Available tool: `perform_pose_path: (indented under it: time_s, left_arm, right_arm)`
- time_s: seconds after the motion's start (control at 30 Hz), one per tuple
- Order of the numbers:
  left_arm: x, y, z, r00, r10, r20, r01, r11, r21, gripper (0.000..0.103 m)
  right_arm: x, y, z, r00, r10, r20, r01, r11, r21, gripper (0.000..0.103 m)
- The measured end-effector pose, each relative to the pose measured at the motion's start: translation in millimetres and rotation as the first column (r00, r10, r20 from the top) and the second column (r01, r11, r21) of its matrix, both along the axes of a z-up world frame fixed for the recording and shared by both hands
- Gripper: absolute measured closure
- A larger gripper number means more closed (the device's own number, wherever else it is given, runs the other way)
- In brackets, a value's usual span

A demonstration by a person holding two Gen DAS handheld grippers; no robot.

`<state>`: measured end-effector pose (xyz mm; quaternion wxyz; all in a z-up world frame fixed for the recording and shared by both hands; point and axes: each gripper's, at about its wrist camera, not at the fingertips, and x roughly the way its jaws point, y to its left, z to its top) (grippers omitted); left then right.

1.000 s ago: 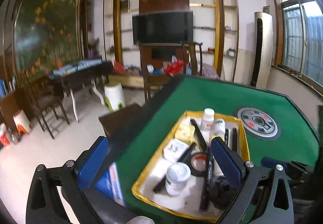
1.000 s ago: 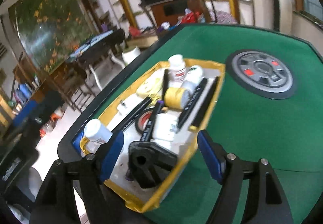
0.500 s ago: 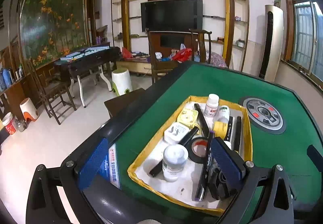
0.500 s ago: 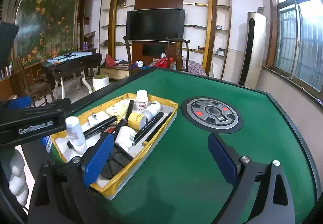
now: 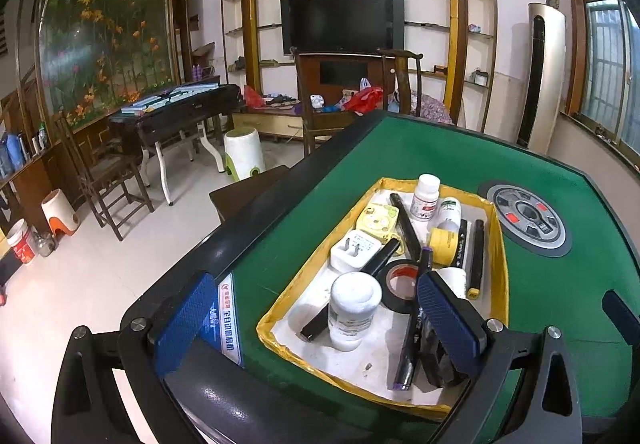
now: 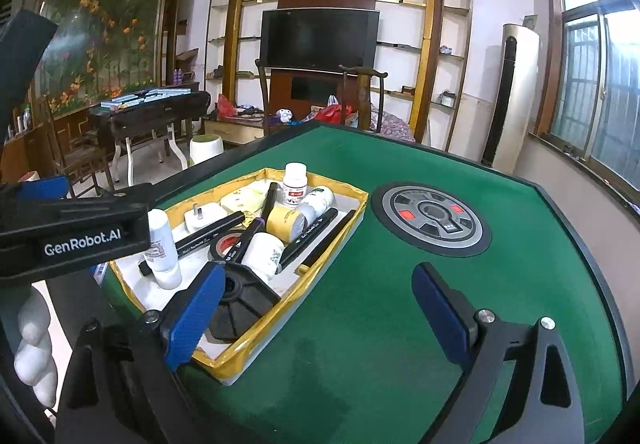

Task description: Organize rigid objects

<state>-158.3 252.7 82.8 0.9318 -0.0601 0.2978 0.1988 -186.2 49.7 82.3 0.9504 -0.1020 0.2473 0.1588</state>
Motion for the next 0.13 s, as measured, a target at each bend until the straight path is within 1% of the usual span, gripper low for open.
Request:
perform_pose_path:
  time_s: [0.13]
  left_arm:
    - [2.4, 2.2, -1.2, 1.0, 0.011, -0.014, -0.011, 1.0, -0.007, 0.001]
  right_arm:
    - [3.4, 0.1, -0.5, 1.0, 0.002, -0.007, -0.002, 1.0, -0.005, 0.009]
